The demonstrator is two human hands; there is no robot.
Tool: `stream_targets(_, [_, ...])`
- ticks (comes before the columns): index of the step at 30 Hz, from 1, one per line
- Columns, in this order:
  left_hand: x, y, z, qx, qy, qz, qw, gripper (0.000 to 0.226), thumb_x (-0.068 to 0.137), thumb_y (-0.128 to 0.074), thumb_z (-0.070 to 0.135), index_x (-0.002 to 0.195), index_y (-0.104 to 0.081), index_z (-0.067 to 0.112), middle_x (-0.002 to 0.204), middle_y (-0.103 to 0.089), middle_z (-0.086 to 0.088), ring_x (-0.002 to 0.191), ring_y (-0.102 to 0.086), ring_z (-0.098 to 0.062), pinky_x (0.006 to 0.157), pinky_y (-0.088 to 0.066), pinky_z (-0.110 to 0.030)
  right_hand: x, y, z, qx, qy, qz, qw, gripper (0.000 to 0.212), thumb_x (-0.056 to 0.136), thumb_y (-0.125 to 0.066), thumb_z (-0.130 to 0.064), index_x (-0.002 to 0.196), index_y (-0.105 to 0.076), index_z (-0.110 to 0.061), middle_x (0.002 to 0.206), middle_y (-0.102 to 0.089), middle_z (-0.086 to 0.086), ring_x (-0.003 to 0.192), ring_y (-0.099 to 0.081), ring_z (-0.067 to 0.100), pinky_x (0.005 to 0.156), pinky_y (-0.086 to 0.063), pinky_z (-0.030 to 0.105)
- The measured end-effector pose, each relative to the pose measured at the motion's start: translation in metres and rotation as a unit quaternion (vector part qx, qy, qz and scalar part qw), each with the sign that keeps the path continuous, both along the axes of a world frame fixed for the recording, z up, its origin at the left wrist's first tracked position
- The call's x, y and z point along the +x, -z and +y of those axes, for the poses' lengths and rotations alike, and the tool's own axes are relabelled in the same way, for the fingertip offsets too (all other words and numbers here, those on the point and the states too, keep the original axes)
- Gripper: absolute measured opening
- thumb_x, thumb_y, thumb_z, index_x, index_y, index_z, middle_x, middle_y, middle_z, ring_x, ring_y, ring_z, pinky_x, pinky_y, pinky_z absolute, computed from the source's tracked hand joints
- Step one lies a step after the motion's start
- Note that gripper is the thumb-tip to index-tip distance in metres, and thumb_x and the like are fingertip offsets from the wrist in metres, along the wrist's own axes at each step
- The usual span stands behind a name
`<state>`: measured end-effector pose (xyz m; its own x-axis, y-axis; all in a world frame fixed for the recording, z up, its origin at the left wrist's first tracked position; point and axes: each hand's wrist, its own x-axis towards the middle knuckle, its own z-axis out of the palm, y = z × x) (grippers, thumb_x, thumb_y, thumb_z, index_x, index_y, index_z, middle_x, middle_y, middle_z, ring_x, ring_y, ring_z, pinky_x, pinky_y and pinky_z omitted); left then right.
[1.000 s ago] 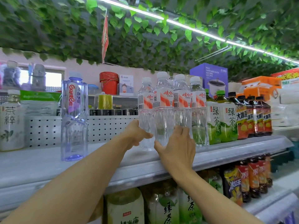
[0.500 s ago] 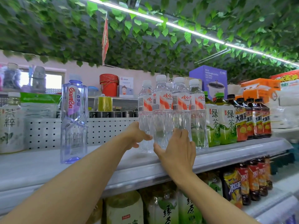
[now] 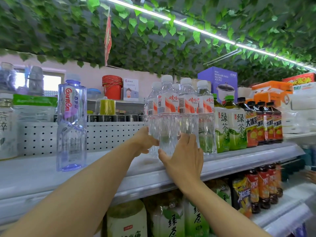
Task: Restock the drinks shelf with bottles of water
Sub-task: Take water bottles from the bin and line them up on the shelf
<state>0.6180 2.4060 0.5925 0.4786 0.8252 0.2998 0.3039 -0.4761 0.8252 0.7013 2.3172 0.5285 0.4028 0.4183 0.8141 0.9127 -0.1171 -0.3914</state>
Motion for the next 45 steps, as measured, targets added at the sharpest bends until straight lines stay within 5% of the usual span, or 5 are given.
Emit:
stream_targets(13, [0.002, 0.003, 0.007, 0.011, 0.007, -0.004, 1.000, 0.034, 0.087, -0.064, 0.008, 0.080, -0.043, 0.033, 0.083, -0.054, 0.007, 0.097, -0.051, -0.021, 0.082, -0.044, -0.035, 0.000, 0.002, 0.003, 0.011, 0.003, 0.008, 1.000, 0.063, 0.081, -0.059, -0.056, 0.126, -0.038, -0.018, 0.121, -0.043, -0.002, 0.111, -0.045, 0.017, 0.091, -0.035, 0.031])
stream_targets(20, [0.002, 0.003, 0.012, 0.002, -0.001, -0.003, 1.000, 0.040, 0.084, -0.068, 0.012, 0.114, -0.045, 0.028, 0.107, -0.056, 0.000, 0.107, -0.053, -0.023, 0.078, -0.045, -0.033, 0.001, 0.001, 0.002, 0.012, -0.001, 0.010, 1.000, 0.061, 0.081, -0.059, -0.056, 0.124, -0.038, -0.019, 0.121, -0.043, -0.002, 0.111, -0.045, 0.017, 0.091, -0.035, 0.031])
stream_targets(32, [-0.012, 0.007, 0.006, -0.058, -0.047, 0.034, 0.997, 0.063, 0.083, -0.068, 0.004, 0.137, -0.037, 0.015, 0.124, -0.057, -0.010, 0.110, -0.056, -0.023, 0.081, -0.046, -0.033, 0.004, 0.002, -0.005, -0.023, -0.035, 0.017, 0.999, 0.064, 0.084, -0.056, -0.057, 0.130, -0.036, -0.018, 0.131, -0.039, 0.000, 0.120, -0.041, 0.018, 0.098, -0.033, 0.032])
stream_targets(39, [-0.034, 0.009, -0.017, -0.041, -0.102, 0.060, 0.992, 0.059, 0.086, -0.065, 0.004, 0.138, -0.039, 0.014, 0.131, -0.050, -0.013, 0.117, -0.052, -0.025, 0.092, -0.046, -0.036, 0.002, -0.004, -0.011, -0.040, -0.052, 0.038, 0.997, 0.063, 0.085, -0.060, -0.052, 0.128, -0.037, -0.012, 0.128, -0.041, 0.005, 0.117, -0.044, 0.022, 0.096, -0.034, 0.033])
stream_targets(45, [-0.063, 0.012, -0.044, 0.035, -0.183, -0.008, 0.982, 0.045, 0.084, -0.066, 0.009, 0.126, -0.050, 0.014, 0.119, -0.059, -0.013, 0.104, -0.057, -0.023, 0.082, -0.045, -0.032, -0.007, 0.000, -0.027, -0.029, -0.085, 0.036, 0.995, 0.070, 0.083, -0.063, -0.049, 0.131, -0.029, -0.010, 0.133, -0.032, 0.011, 0.121, -0.035, 0.027, 0.100, -0.031, 0.036])
